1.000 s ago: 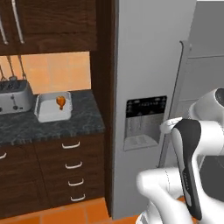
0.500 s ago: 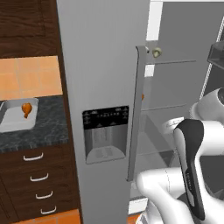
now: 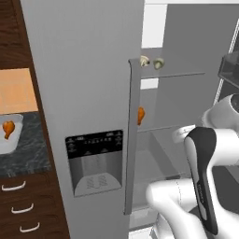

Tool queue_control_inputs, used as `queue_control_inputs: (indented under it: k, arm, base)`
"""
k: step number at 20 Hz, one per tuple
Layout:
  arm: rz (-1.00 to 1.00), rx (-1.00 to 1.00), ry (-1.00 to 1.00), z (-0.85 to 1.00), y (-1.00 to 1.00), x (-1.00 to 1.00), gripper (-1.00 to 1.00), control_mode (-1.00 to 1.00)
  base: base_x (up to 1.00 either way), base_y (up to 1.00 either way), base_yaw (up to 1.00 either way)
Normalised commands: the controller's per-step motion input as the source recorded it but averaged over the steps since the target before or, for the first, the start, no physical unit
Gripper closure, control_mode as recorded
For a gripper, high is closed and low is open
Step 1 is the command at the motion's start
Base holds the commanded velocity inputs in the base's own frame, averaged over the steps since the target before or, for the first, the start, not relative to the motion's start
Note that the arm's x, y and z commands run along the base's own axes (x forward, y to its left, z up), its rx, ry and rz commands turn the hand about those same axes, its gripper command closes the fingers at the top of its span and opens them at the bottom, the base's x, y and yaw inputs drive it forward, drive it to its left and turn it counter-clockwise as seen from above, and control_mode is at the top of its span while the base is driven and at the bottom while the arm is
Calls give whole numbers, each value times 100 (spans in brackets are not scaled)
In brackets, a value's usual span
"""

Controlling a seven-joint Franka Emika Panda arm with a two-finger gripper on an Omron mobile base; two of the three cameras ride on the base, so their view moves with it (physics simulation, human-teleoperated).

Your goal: Place one mushroom and one chicken drumstick in each tupperware on the nearby counter, to pack two identical lunches.

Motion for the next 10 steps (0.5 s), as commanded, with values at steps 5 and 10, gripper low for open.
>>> queue_control_inputs:
  k: [5, 10]
  arm:
    - [0, 0, 0, 0, 0, 0, -100, 100]
    - [0, 0, 0, 0, 0, 0, -100, 100]
  base:
    - [56, -22, 2]
    - [44, -10, 6]
